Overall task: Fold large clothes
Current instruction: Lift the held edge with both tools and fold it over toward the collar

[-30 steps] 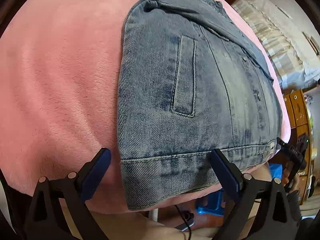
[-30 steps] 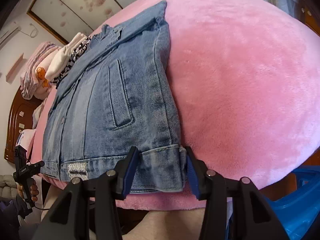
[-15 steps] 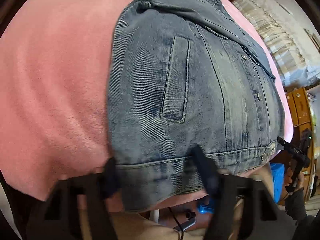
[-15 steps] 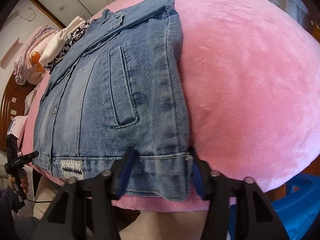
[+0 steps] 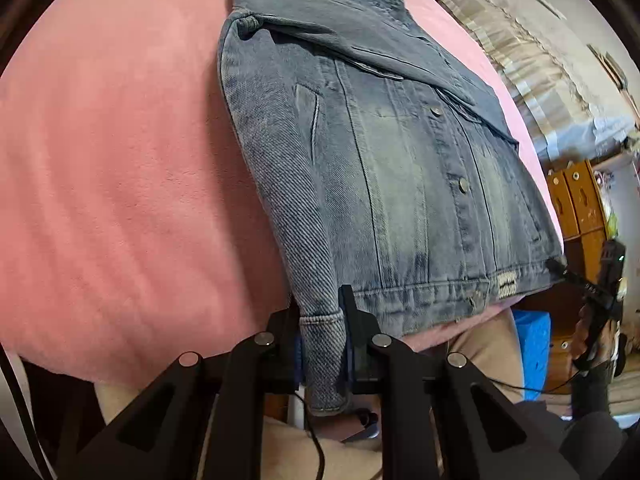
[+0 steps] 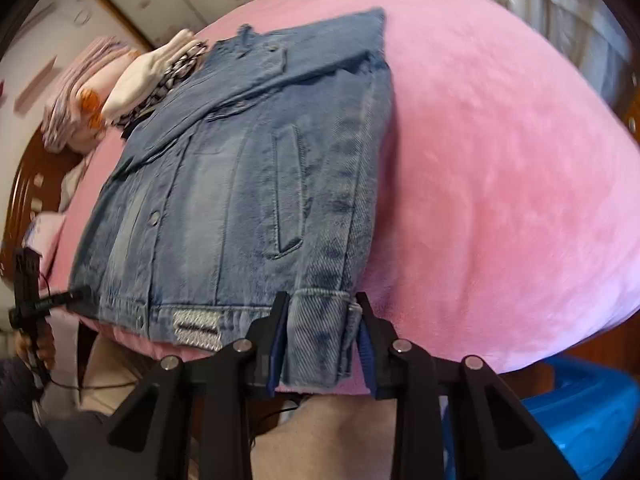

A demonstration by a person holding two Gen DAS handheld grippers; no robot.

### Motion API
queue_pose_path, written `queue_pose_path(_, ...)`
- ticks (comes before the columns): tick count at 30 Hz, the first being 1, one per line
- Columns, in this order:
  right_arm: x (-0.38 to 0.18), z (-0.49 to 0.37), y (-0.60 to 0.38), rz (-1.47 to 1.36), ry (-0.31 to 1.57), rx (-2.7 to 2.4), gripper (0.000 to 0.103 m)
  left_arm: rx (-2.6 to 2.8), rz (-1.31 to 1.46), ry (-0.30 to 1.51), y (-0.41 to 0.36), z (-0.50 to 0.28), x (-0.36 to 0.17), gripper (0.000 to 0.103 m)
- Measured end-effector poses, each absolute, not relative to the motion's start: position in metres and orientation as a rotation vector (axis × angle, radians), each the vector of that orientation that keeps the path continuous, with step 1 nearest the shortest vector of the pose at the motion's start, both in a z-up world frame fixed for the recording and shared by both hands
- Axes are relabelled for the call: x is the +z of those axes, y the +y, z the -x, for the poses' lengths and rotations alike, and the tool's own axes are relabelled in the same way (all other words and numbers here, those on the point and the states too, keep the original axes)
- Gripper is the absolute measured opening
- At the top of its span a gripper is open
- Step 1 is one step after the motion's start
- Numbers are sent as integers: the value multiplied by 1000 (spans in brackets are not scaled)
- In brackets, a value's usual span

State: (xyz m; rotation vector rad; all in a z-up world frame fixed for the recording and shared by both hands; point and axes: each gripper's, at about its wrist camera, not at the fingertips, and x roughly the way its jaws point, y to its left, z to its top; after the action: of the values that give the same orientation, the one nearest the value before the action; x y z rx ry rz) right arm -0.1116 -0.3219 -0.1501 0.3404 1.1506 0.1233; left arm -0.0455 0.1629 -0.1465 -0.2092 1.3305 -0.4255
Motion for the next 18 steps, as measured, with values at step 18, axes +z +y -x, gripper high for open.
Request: queue_pose_path(18,-76,93,-323,-454,1012,217,13,-430,599,1240,194,39,-98,8)
